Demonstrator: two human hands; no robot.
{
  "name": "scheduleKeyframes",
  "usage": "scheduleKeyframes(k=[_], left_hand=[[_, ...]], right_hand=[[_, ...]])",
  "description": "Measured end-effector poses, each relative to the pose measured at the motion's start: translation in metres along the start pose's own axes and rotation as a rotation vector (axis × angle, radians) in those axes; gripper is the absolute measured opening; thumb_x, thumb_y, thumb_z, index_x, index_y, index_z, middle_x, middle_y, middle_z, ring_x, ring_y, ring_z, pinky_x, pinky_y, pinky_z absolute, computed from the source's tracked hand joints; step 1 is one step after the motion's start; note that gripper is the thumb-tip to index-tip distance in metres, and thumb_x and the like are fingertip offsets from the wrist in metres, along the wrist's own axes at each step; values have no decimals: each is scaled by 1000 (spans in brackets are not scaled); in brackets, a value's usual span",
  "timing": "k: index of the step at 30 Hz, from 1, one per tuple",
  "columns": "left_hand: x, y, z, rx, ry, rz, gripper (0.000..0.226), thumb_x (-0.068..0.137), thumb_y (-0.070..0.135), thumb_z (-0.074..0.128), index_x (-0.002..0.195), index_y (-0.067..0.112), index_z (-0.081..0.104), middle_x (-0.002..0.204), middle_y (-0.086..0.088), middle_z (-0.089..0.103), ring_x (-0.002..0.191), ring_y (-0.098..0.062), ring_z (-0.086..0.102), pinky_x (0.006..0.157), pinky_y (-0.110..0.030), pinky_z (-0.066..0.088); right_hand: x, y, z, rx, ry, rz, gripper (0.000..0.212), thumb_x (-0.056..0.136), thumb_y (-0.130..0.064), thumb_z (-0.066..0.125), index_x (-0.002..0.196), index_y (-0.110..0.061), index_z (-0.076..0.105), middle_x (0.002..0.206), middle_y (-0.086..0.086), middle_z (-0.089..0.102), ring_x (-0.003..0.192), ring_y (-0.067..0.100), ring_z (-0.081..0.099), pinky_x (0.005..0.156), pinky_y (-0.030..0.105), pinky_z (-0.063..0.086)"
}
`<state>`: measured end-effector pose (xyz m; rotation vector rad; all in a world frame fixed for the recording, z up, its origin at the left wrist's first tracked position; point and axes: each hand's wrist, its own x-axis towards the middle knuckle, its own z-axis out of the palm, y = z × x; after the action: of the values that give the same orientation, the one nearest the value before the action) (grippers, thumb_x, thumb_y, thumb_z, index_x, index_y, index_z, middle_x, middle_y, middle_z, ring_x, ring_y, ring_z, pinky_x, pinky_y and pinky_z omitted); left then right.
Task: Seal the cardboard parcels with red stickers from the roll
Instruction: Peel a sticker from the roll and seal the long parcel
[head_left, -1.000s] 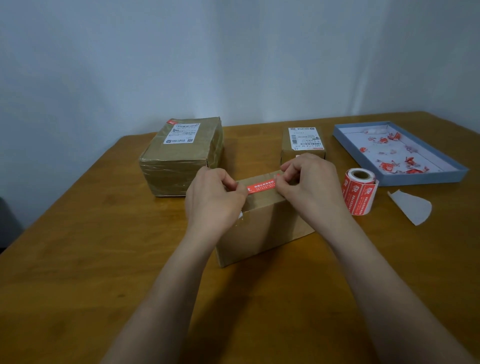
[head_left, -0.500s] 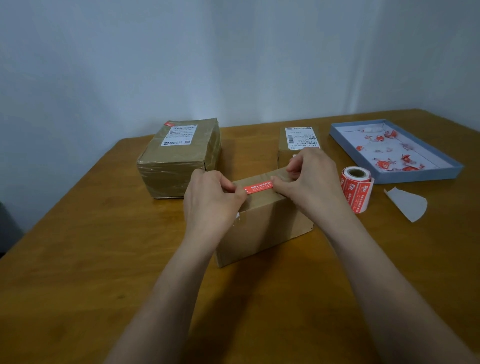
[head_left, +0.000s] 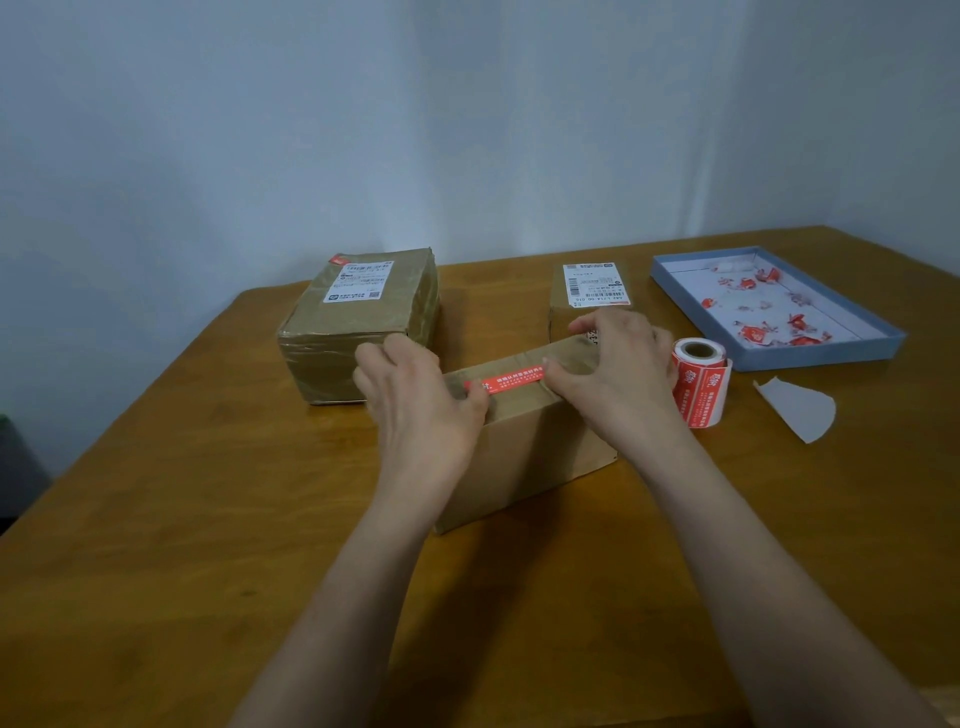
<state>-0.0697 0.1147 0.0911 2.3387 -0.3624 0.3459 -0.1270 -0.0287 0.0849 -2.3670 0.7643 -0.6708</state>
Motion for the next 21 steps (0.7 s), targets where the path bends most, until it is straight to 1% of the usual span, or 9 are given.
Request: scheduleKeyframes(k=[2, 4, 6, 8, 11, 13, 16, 19, 21], left_hand=[[0, -5, 2, 67, -41, -68, 58, 84, 40, 68, 125, 13, 37, 132, -10, 33, 126, -29, 31, 103, -39, 30], [1, -7, 2, -11, -159, -174, 66, 88, 45, 62, 136, 12, 30, 142, -12, 33, 131, -32, 33, 106, -45, 32], [5, -8, 1, -167, -250, -227, 68, 92, 41, 60, 144, 13, 26, 146, -11, 35, 131, -31, 40, 104, -44, 40], [11, -6, -1, -247, -266, -185, 67, 92, 36, 61, 147, 16, 27, 148, -8, 34, 133, -28, 41, 104, -42, 42], [18, -5, -5, -292, -217, -6, 56, 91, 28, 65, 141, 23, 39, 145, 0, 35, 132, -20, 39, 106, -41, 43], [19, -9, -3, -300, -243, 63, 44, 92, 24, 64, 133, 24, 48, 138, 2, 36, 129, -18, 40, 101, -42, 49], [12, -21, 4, -323, -313, 71, 32, 94, 22, 60, 125, 22, 54, 129, 3, 31, 125, -20, 39, 89, -43, 57], [6, -28, 9, -353, -288, 80, 26, 95, 27, 58, 121, 23, 56, 125, 4, 29, 119, -16, 39, 91, -41, 55], [3, -30, 10, -351, -281, 90, 26, 95, 35, 57, 118, 25, 57, 123, 3, 29, 114, -16, 41, 95, -41, 52]], right_hand=[[-1, 2, -1, 142, -93, 66, 56, 87, -42, 64, 136, -26, 42, 144, 0, 40, 135, 23, 30, 105, 41, 33], [-2, 5, -2, 290, -148, 88, 62, 89, -40, 63, 142, -24, 35, 147, 1, 38, 135, 21, 35, 100, 34, 37], [-2, 7, -4, 358, -143, 85, 65, 89, -37, 65, 144, -23, 34, 148, 1, 38, 135, 19, 37, 94, 29, 38], [-3, 9, -6, 411, -106, 87, 67, 87, -35, 68, 144, -25, 34, 148, 1, 39, 135, 20, 37, 94, 30, 39], [-10, 12, -4, 511, -26, 82, 71, 84, -31, 72, 144, -30, 33, 148, -1, 38, 135, 19, 37, 97, 34, 42], [-15, 15, -1, 520, -9, 70, 73, 84, -28, 73, 144, -34, 32, 151, -3, 33, 138, 18, 32, 103, 39, 40], [-22, 16, 5, 469, -28, 45, 68, 87, -26, 69, 143, -38, 34, 149, -3, 25, 137, 16, 30, 100, 30, 40], [-27, 16, 12, 450, -55, 68, 64, 87, -41, 66, 142, -39, 33, 146, -1, 22, 124, 10, 33, 85, 17, 39], [-30, 15, 18, 385, -47, 80, 74, 81, -58, 64, 142, -38, 27, 149, 1, 24, 127, 15, 35, 87, 24, 37]])
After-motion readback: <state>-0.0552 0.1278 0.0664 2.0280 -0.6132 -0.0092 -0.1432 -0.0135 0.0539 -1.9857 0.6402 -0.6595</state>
